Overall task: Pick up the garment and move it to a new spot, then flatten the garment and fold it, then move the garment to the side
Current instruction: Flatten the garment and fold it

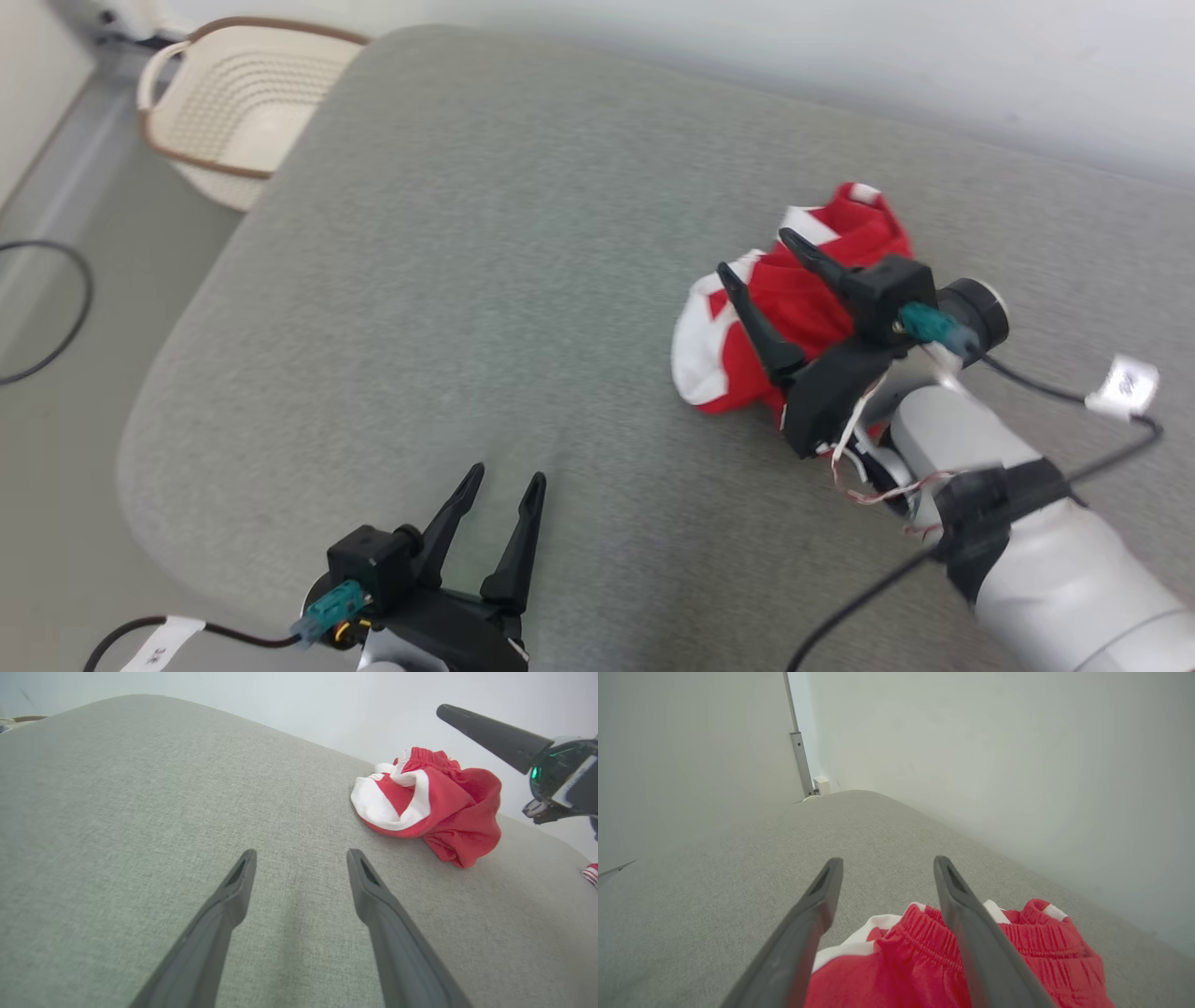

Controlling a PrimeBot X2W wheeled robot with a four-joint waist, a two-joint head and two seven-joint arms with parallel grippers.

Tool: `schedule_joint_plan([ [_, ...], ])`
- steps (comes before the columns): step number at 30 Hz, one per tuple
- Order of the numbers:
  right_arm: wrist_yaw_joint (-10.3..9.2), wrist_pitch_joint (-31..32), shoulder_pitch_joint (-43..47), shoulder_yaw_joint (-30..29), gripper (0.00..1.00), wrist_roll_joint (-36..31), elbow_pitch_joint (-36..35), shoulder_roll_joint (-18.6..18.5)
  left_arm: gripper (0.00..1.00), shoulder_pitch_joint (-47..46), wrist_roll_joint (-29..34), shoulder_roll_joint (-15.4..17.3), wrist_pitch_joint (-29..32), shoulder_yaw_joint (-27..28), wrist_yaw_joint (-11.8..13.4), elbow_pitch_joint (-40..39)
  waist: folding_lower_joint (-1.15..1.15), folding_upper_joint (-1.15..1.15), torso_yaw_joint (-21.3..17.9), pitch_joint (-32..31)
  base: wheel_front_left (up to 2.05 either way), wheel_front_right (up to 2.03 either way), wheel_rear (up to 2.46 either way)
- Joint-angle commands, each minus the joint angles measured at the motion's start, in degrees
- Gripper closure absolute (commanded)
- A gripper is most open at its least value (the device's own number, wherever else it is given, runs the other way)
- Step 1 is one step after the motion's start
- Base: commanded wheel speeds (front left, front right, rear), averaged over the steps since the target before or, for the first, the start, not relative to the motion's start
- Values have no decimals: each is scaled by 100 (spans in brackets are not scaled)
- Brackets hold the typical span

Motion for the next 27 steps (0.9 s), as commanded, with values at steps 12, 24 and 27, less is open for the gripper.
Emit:
schedule_joint_plan([
  [12,-7,708,-594,280,0,122,1613,43,0,340,-166,2,-5,148,55,-30,0,0,448,2,0,0,0],
  [24,-7,737,-783,549,100,317,1928,183,0,267,-263,3,-5,144,49,-81,0,0,404,-42,0,0,0],
  [27,-7,487,-878,528,100,338,1879,202,0,315,-254,2,-5,161,36,-73,0,0,415,-81,0,0,0],
])
